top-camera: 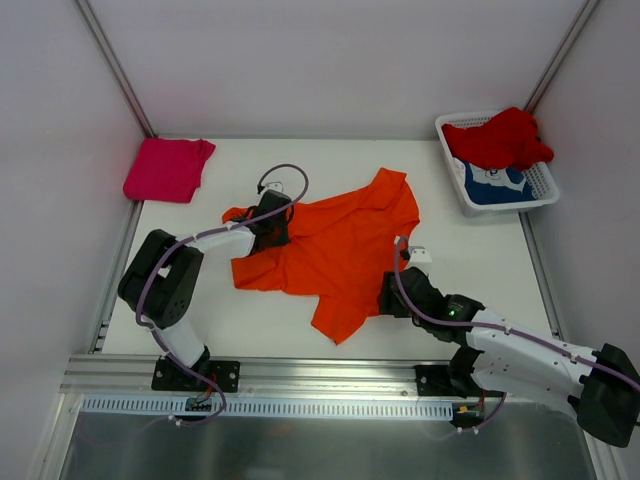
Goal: Fold and stack the t-shirts
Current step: Flatten the tshirt out
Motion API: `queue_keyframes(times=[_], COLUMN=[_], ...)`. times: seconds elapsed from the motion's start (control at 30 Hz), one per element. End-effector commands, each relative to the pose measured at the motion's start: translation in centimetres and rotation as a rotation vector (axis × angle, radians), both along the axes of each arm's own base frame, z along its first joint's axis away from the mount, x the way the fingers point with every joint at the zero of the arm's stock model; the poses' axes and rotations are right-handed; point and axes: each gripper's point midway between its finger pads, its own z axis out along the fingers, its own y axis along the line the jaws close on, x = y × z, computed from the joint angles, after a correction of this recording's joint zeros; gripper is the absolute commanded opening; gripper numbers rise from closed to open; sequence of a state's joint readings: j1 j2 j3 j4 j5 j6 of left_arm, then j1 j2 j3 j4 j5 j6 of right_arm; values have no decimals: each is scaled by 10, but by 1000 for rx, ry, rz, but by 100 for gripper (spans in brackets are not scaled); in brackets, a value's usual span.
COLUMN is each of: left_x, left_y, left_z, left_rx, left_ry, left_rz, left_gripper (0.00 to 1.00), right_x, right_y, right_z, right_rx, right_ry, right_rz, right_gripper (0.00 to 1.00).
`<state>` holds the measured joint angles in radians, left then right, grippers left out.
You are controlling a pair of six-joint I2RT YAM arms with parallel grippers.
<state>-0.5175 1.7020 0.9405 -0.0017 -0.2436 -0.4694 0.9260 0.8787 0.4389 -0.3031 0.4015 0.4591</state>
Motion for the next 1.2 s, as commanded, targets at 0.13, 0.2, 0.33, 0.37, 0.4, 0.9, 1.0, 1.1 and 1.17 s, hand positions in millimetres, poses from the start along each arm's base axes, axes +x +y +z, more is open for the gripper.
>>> queue_keyframes(times=[0.13, 0.2, 0.33, 0.37, 0.4, 0.9, 1.0, 1.1, 1.17], left_x=[30, 36, 39, 39, 40, 92, 112, 129, 148], left_y=[-13, -12, -11, -9, -5, 77, 86, 89, 90], left_z=[80, 95, 107, 108, 110, 117, 126, 118, 116], left_rx=[-21, -4, 15, 20, 33, 126, 128, 152, 166], left_ry=[-166, -186, -197, -200, -208, -235, -255, -243, -247], left_rz=[-31, -33, -35, -33, -23, 197, 212, 206, 202], left_gripper=[0, 0, 0, 0, 0, 0, 0, 0, 0], right_x=[6, 4, 0, -1, -1, -6, -6, -7, -7], right_y=[13, 17, 22, 22, 22, 21, 23, 27, 29], right_z=[1, -7, -19, -19, -18, -12, -11, -9, -8], right_rx=[17, 36, 34, 35, 36, 53, 53, 57, 63], right_ry=[6, 20, 41, 39, 36, 27, 30, 29, 29], right_rz=[15, 18, 22, 23, 24, 30, 35, 44, 47], right_gripper=[58, 58, 58, 58, 58, 57, 58, 58, 57])
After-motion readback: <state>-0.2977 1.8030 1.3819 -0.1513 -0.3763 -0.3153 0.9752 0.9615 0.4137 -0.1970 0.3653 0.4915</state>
